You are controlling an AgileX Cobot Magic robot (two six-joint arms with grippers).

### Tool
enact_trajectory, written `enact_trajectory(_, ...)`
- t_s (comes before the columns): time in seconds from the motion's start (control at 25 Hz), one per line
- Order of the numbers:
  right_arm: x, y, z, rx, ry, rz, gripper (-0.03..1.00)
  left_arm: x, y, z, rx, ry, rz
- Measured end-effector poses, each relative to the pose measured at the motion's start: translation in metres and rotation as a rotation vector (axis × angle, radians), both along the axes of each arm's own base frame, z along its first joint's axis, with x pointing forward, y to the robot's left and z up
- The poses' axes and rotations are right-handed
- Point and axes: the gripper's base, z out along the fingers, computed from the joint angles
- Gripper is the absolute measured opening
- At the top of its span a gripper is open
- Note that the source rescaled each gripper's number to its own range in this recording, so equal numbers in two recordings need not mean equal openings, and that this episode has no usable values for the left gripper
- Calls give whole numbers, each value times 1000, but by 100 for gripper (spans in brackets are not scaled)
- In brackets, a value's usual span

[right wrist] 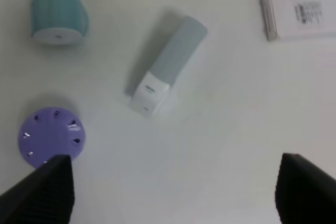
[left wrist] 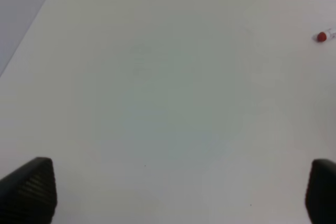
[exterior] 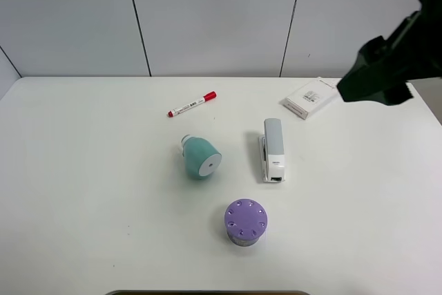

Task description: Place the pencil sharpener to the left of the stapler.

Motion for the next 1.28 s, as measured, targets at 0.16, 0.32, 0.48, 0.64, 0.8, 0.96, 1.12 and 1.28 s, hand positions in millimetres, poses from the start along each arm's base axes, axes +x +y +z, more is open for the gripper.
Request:
enact_trajectory(0.16,-19,-39,1,42,-48,-145,62,0,0,0,0,0,0)
enact_trajectory(0.32,-50,-73,2,85,-132,-282,62,0,0,0,0,0,0)
enact_trajectory(0.48,-85,-93,-2,119,-218,-368,62,0,0,0,0,0,0)
enact_trajectory(0.64,-111,-103,-18,138,-265,-409,62,0,0,0,0,0,0)
enact_trajectory(0.8,-126,-107,-38,137,-277,-446,62,0,0,0,0,0,0)
enact_trajectory(0.96,-137,-109,-60,141,-272,-488,62,0,0,0,0,0,0)
enact_trajectory(1.12,-147,-107,-84,170,-257,-516,62,0,0,0,0,0,0)
enact_trajectory(1.28,-156,-105,-106,201,-259,-530,62,0,0,0,0,0,0)
